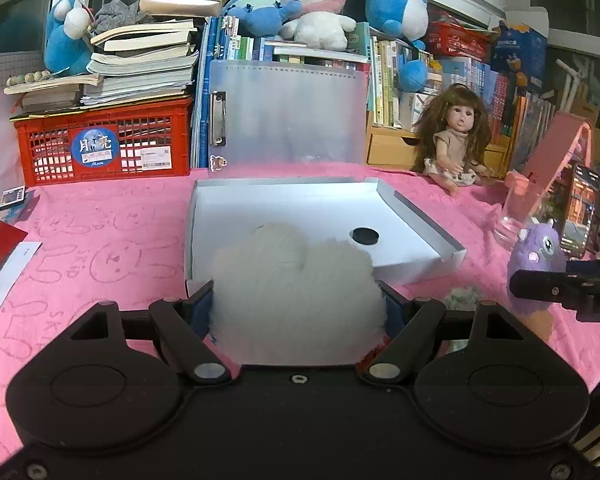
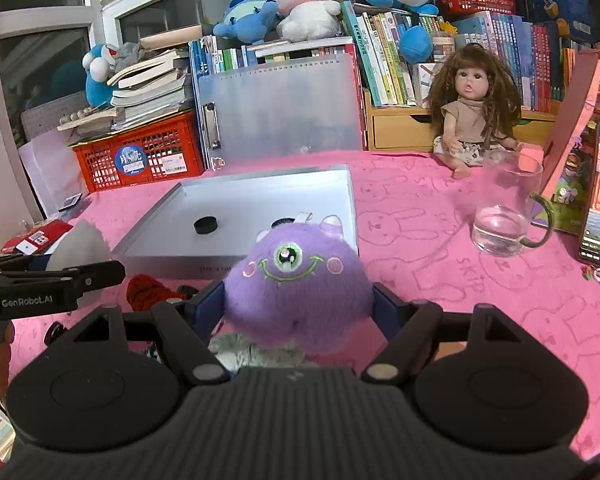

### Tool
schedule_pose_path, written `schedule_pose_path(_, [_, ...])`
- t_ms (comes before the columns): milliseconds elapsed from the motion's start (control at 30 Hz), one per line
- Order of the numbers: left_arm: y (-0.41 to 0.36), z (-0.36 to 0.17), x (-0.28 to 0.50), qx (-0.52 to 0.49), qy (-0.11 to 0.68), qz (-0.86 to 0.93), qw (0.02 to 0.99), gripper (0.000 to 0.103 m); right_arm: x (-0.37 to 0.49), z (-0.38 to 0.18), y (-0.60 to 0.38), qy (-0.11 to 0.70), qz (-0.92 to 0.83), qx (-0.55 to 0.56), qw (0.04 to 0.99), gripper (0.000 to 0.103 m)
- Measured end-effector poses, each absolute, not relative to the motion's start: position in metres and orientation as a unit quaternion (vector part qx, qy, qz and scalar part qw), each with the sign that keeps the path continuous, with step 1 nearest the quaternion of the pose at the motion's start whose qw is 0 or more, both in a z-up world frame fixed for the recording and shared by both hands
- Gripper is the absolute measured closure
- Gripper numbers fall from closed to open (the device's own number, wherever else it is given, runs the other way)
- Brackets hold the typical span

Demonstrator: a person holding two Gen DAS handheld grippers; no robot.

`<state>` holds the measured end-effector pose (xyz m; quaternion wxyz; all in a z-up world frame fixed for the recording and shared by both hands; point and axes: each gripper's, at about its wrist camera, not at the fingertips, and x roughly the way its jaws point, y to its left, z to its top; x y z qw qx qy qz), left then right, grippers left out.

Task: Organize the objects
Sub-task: 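Lift and carry both plushes over the white box tray, then lower both plushes into the white box and open both grippers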

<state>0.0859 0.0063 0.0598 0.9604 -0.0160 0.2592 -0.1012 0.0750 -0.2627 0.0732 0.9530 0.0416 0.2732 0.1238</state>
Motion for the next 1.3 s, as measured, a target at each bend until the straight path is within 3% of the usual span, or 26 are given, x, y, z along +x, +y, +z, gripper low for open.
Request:
schedule_pose_path(600, [0.008,0.071,0.187,-0.027,0.275,-0.066,0.959,0.026,0.177,0.089,-0.256,0.289,0.132,0.062,0.946,0.025])
schedule_pose_path(1300, [-0.003,0.022,0.257,-0.007,0.333,-0.043,0.942,0.026,0.26,0.036,-0.228,0.374,0.134,0.068,0.915,0.025])
